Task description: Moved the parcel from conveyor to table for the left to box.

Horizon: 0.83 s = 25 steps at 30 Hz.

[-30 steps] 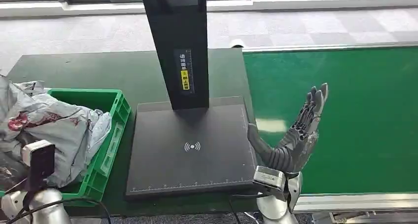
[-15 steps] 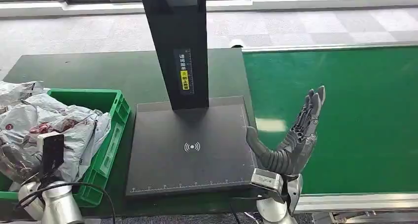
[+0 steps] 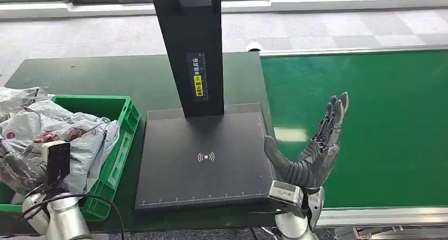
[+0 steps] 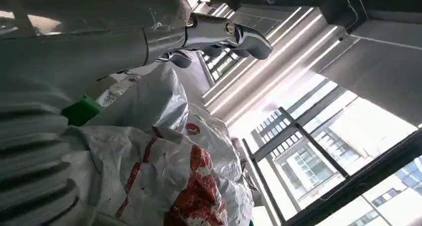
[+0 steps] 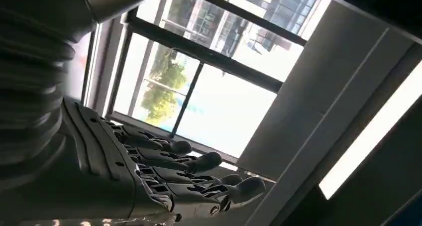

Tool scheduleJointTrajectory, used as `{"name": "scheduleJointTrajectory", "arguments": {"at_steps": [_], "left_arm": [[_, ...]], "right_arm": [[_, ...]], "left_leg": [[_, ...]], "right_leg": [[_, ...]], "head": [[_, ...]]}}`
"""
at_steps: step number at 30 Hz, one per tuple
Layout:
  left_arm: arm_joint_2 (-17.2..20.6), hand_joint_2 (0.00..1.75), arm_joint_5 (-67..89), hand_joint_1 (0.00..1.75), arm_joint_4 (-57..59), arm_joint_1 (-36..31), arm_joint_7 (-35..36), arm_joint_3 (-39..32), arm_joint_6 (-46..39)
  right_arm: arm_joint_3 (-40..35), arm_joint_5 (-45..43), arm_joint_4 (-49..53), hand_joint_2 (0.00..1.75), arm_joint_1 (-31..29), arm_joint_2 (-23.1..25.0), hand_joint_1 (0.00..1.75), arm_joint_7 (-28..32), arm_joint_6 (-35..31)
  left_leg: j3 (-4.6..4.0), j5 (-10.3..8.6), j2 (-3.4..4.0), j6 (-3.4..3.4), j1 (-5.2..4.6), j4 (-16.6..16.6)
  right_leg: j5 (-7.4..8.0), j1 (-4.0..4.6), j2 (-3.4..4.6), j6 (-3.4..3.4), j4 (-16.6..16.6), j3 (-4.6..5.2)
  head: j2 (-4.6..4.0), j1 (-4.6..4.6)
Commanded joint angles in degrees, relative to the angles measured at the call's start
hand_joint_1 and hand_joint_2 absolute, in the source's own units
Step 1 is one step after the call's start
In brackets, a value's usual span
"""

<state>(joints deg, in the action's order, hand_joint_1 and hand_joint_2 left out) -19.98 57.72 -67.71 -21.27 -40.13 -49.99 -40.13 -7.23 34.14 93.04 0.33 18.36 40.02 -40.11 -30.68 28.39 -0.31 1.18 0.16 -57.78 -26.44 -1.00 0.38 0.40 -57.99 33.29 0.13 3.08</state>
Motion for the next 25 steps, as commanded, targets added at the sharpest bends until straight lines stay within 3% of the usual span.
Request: {"name": "scheduleJointTrajectory", "arguments": {"at_steps": [1,4,5,7,15,20,22,25], "left_arm": [[0.0,0.0,-20.2,0.0,-17.9,6.3,0.1,8.5,0.1],[0.0,0.0,-28.8,0.0,-25.1,10.0,0.1,16.5,0.1],[0.0,1.75,-31.9,0.0,-26.7,11.4,0.1,19.5,0.1],[0.0,1.75,-37.5,0.0,-38.1,16.8,0.1,30.4,0.1],[0.0,1.75,-41.0,0.0,-51.0,20.4,0.1,36.4,0.1],[0.0,1.75,-41.5,0.0,-50.6,21.3,0.1,40.9,0.1],[0.0,1.75,-43.2,0.0,-48.2,22.9,0.1,47.3,0.1],[5.7,1.75,-48.8,0.0,-34.8,22.9,0.1,59.1,1.9]], "right_arm": [[1.6,-0.1,-0.7,1.75,4.3,1.6,0.0,0.0,0.1],[2.3,0.3,-0.4,1.75,4.5,1.6,0.0,0.0,0.1],[2.5,0.2,-0.2,1.75,4.8,1.6,0.0,0.0,0.1],[3.1,0.4,0.9,1.75,5.2,1.6,0.0,0.0,0.1],[3.2,-0.6,-2.2,1.75,2.5,1.6,0.0,0.0,0.1],[3.4,-2.7,-2.9,1.75,2.4,1.6,0.0,0.0,0.1],[3.2,-3.2,-2.4,1.75,2.8,1.6,0.0,0.0,0.1],[-2.5,-3.2,-4.6,1.75,3.6,-0.6,0.0,0.0,0.1]], "left_leg": [[-0.07,0.04,0.04,0.0,0.1,0.0],[-0.1,0.06,0.12,0.01,0.14,0.0],[-0.1,0.06,0.11,0.0,0.15,0.0],[-0.21,0.04,-0.1,0.0,0.12,-0.1],[-0.19,0.1,0.08,0.0,0.1,-0.1],[-0.1,0.05,0.01,-0.02,0.07,0.1],[-0.09,0.05,-0.04,-0.03,0.04,0.0],[-0.01,0.01,-0.17,-0.03,-0.02,0.1]], "right_leg": [[0.01,0.12,0.0,-0.04,0.1,0.03],[0.0,0.17,0.05,-0.06,0.1,0.08],[0.0,0.19,0.04,-0.07,0.1,0.08],[-0.04,0.15,-0.12,-0.04,0.0,0.13],[0.02,0.06,0.04,-0.04,0.0,0.12],[0.02,0.07,-0.05,-0.04,0.1,0.01],[0.01,0.03,-0.08,-0.03,0.1,0.0],[-0.03,-0.01,-0.22,-0.02,0.1,-0.08]], "head": [[0.0,0.02],[0.0,0.02],[0.0,0.0],[0.0,0.02],[0.0,0.02],[0.0,0.0],[0.0,0.0],[0.0,0.0]]}}
